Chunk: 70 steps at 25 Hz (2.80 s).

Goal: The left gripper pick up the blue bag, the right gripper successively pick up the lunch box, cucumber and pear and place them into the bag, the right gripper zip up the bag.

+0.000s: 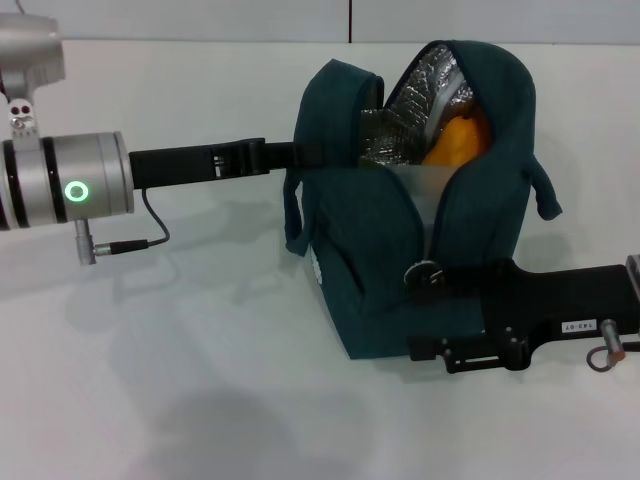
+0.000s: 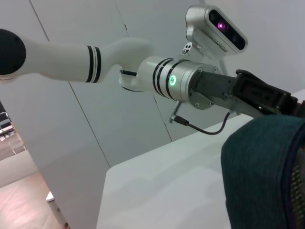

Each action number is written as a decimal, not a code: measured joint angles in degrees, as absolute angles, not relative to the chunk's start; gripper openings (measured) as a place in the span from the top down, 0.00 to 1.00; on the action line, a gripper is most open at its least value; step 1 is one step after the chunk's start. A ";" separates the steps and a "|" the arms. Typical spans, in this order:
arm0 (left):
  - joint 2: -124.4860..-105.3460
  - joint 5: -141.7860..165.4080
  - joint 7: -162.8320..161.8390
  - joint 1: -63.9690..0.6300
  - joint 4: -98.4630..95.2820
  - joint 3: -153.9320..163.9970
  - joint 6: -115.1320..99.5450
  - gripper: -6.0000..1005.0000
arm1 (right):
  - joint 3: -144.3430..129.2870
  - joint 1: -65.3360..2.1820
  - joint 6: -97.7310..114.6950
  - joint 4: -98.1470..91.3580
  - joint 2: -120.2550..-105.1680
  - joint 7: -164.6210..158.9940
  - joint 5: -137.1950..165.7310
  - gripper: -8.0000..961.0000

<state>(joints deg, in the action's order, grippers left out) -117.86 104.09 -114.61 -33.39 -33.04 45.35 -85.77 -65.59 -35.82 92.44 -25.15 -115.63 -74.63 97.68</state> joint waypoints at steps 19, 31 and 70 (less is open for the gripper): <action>-117.85 103.83 -114.85 -33.67 -33.05 45.26 -85.77 0.91 | -65.77 -35.86 86.16 -22.89 -114.94 -79.75 100.93 0.31; -117.76 103.67 -114.70 -33.34 -33.05 45.25 -85.78 0.91 | -69.25 -37.06 91.57 -22.98 -114.52 -79.85 101.00 0.32; -117.68 103.71 -114.61 -33.42 -33.04 43.96 -85.26 0.90 | -67.13 -35.61 85.69 -23.53 -113.98 -81.00 100.74 0.69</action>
<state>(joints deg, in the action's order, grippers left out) -117.68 103.72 -114.61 -33.42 -33.04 43.96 -85.26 -67.13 -35.61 85.69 -23.53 -113.98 -81.00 100.74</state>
